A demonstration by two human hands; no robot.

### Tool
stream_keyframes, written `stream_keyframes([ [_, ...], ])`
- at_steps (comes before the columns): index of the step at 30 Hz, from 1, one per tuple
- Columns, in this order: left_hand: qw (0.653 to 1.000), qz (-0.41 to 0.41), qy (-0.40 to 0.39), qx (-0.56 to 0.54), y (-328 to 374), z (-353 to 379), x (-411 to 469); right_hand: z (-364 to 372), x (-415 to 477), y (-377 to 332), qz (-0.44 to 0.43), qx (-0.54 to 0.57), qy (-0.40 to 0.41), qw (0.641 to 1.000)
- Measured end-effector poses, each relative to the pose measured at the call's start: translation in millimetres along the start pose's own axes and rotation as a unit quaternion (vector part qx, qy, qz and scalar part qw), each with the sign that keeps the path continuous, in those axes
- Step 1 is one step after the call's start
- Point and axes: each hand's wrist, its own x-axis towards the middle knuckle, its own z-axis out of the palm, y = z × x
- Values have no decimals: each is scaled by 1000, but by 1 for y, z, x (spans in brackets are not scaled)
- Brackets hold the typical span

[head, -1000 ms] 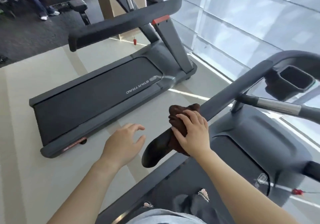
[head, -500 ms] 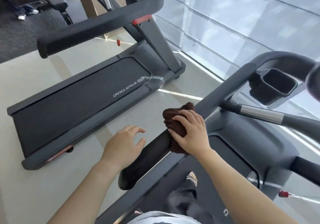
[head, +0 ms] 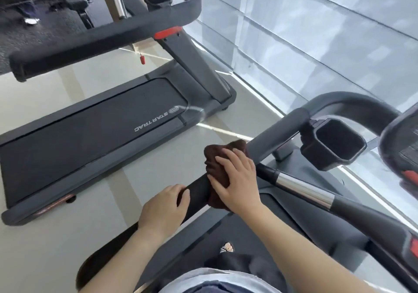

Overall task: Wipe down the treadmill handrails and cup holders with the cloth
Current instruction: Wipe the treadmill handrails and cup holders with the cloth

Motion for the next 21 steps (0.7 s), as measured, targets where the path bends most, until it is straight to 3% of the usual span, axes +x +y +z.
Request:
stream_keyframes([
  [5,999,-1,35,15,4,3,2,-11,9,14,-56,-38,-47,997],
  [11,999,-16,30,9,5,4,1,-5,15,3,8,-17,-16,1000],
  [15,1000,-16,21,-6,4,4,1,-3,8,0,-59,-32,-50,996],
  [21,1000,-6,-7,-23,-3,2,5,-10,20,-9,33,-58,-20,998],
])
